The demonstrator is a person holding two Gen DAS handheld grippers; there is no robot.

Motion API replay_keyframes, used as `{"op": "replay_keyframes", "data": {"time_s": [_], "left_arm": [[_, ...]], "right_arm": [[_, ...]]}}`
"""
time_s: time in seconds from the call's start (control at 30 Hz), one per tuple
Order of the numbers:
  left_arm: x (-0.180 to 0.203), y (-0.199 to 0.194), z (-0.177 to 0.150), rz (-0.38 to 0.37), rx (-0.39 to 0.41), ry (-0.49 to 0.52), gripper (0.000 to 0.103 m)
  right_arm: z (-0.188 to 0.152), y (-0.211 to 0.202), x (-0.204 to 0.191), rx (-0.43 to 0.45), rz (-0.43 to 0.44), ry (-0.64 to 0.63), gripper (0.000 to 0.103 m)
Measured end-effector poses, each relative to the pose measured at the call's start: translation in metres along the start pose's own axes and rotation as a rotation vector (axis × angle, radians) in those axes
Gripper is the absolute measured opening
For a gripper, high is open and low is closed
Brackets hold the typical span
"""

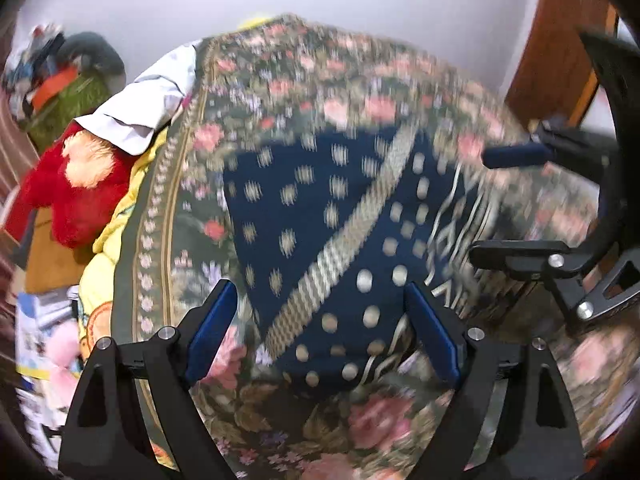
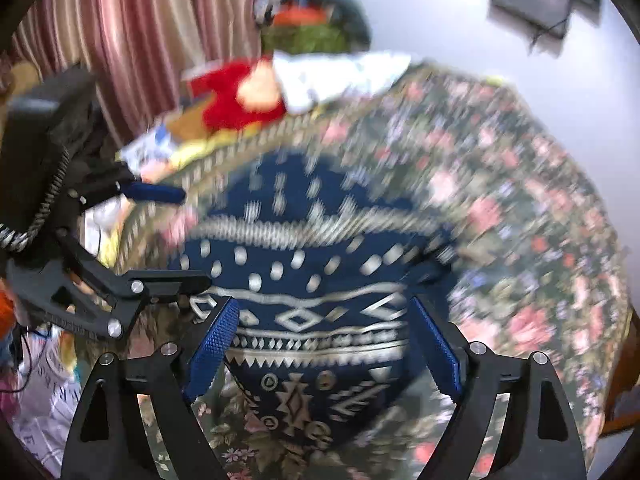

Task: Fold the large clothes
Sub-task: 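Lower the folded bundle onto the bed and open both grippers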

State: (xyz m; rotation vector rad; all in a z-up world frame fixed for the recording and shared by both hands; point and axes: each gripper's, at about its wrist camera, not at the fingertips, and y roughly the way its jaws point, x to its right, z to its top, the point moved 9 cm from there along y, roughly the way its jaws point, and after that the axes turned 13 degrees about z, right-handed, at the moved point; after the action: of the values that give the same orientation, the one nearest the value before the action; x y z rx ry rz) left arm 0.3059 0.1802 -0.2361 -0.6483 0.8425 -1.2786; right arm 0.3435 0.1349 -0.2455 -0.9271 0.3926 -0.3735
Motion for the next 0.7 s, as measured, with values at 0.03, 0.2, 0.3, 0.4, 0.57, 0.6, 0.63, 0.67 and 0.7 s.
{"op": "replay_keyframes", "data": {"time_s": [0.03, 0.2, 0.3, 0.4, 0.57, 0.6, 0.63, 0.67, 0.7], "left_arm": [[-0.001, 0.006, -0.007, 0.014, -0.01, 0.011, 0.088], [-0.021, 0.015, -0.029, -0.013, -0.057, -0.039, 0.094], [-0.029, 0.014, -0.039, -0.046, -0.065, -0.06, 0.094], [-0.026, 0.011, -0.047, -0.037, -0.067, -0.035, 0.094], [-0.035, 0.012, -0.071, 0.109, -0.107, 0.068, 0.088], [-0.04, 0.009, -0.073, 0.113, -0.113, 0.058, 0.087], [-0.043, 0.006, -0.072, 0.109, -0.107, 0.045, 0.087], [-0.048, -0.001, -0.067, 0.101, -0.087, 0.02, 0.087], [-0.051, -0.007, -0.061, 0.094, -0.065, 0.0, 0.087]], "right_arm": [[-0.008, 0.013, 0.005, -0.046, -0.012, 0.008, 0.085], [-0.039, 0.03, 0.033, -0.118, 0.0, 0.056, 0.085], [-0.057, 0.021, 0.051, -0.129, 0.021, 0.096, 0.089], [-0.072, 0.014, 0.069, -0.14, 0.03, 0.146, 0.09], [-0.075, -0.013, 0.088, -0.114, -0.016, 0.198, 0.09], [-0.072, -0.018, 0.09, -0.103, -0.034, 0.196, 0.09], [-0.067, -0.026, 0.09, -0.079, -0.044, 0.19, 0.09], [-0.057, -0.033, 0.088, -0.045, -0.032, 0.188, 0.09], [-0.047, -0.039, 0.086, -0.013, -0.019, 0.191, 0.09]]}}
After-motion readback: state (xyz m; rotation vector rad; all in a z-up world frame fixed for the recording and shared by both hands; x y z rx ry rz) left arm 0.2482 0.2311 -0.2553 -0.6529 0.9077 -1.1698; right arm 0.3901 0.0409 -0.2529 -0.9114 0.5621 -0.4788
